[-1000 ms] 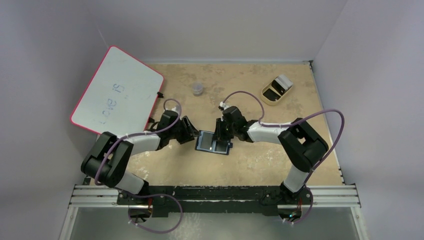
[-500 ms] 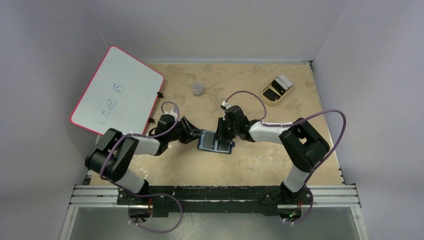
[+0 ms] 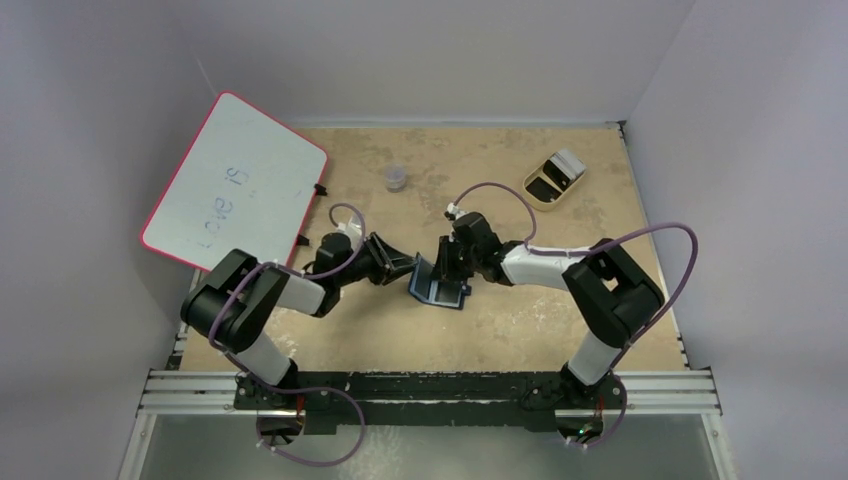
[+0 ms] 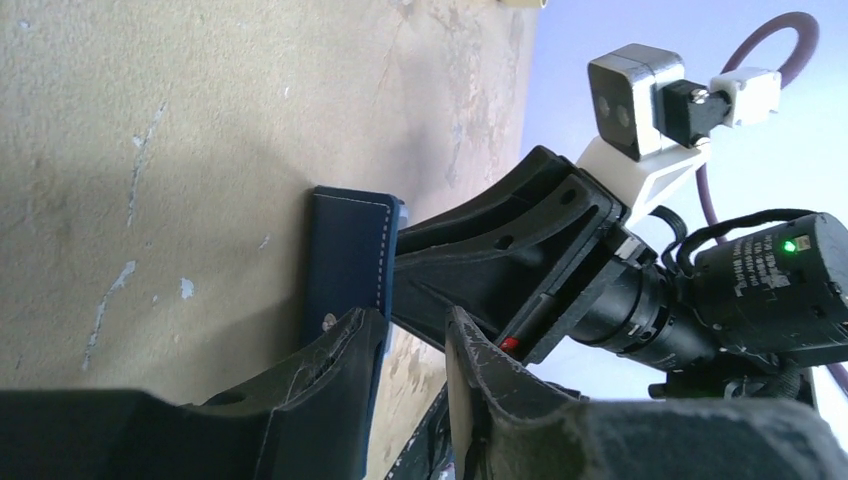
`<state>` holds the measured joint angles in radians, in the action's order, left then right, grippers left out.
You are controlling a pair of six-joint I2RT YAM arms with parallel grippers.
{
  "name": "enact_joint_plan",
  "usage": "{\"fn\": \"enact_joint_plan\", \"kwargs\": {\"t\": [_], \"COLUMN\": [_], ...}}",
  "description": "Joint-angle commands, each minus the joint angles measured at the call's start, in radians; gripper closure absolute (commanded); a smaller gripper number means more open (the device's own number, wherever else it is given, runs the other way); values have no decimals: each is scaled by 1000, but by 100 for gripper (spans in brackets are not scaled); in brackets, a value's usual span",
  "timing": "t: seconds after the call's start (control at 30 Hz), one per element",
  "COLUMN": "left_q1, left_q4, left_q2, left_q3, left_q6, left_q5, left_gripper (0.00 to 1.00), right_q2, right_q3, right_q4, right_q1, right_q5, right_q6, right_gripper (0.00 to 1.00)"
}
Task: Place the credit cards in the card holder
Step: Turn over the card slot in the card holder.
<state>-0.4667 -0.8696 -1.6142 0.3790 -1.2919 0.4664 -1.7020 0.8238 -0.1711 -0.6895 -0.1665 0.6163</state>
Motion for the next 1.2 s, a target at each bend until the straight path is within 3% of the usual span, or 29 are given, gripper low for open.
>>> {"fn": "enact_joint_plan", "kwargs": {"t": [0.0, 0.13, 0.27, 0.43, 0.7, 0.9, 1.03, 1.17], "left_q1": [-24, -26, -39, -66, -72, -71, -70, -70], "left_q4": [-22, 124, 300, 297, 345, 637, 881, 915], "left_q2": [-30, -8, 31, 6, 42, 153, 226, 233], "left_q3": [3, 34, 83, 109, 117, 189, 248, 263], "left_q6": [20, 112, 223, 249, 267, 377, 462, 468], "left_q5": [27, -13, -66, -61, -89, -171, -269, -237], "left_gripper": [72, 79, 75, 72, 91, 100, 100, 93], "right_q2": [37, 61, 75, 51, 105, 158, 149, 77], "right_q3": [-19, -2, 8, 7, 30, 37, 34, 52], "right_q4": [44, 62, 72, 65, 127, 177, 176, 123], "right_q1": [-2, -1, -1, -1, -1, -1, -1, -2], "right_q5": [32, 29, 34, 26, 37, 65, 68, 62], "right_q6": [-14, -23, -27, -27, -32, -38, -44, -72], "right_gripper": [76, 75, 75, 75, 75, 74, 73, 74]}}
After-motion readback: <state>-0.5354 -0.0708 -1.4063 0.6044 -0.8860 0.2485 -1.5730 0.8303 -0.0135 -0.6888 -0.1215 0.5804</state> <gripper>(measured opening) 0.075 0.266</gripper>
